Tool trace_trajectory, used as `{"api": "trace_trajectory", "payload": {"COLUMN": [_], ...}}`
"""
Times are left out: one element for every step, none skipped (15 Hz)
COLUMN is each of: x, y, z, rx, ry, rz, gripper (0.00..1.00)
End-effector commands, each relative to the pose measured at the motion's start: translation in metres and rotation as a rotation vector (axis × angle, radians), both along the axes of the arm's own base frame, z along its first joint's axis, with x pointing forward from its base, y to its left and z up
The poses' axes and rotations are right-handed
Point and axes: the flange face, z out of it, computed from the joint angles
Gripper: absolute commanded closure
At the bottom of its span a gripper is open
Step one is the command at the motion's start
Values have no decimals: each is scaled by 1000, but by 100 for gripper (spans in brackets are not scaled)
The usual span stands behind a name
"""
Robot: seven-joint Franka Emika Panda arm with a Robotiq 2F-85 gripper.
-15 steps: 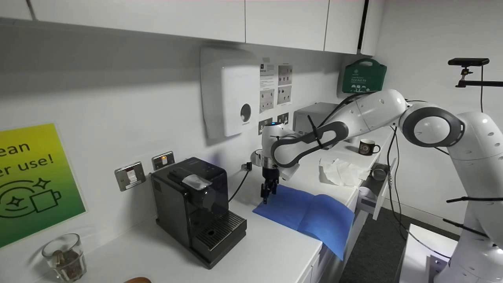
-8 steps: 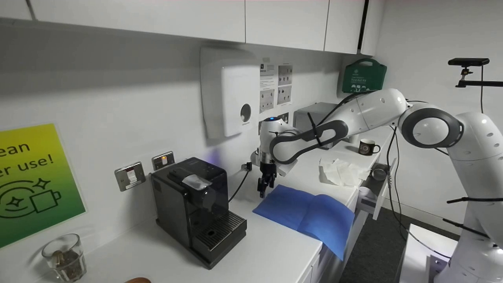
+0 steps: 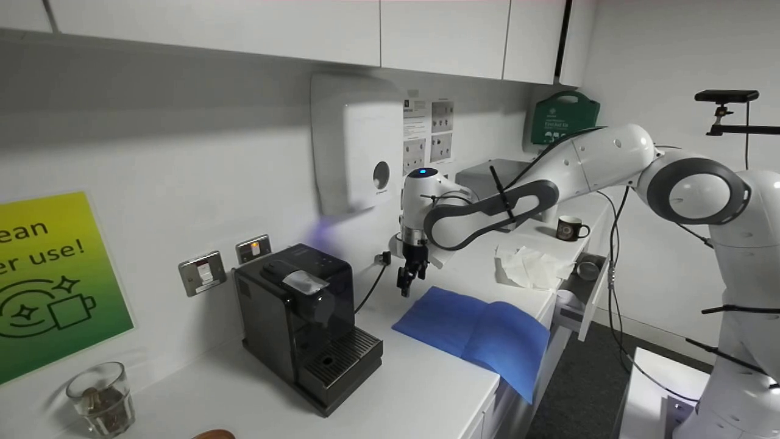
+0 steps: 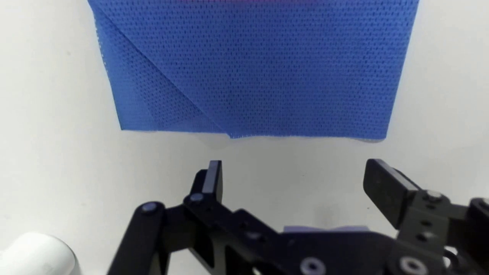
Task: Unfold the blue towel once
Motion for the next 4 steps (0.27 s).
{"api": "trace_trajectory", "payload": {"x": [0,-1,-1,-1], "y": [-1,-3,-4,-4], "z": [0,-1,-2,-2], "rx": [-2,-4,-5,-5], "ry": [3,5,7,7], "rz": [-2,-4,-6,-6], "gripper": [0,0,0,0]}}
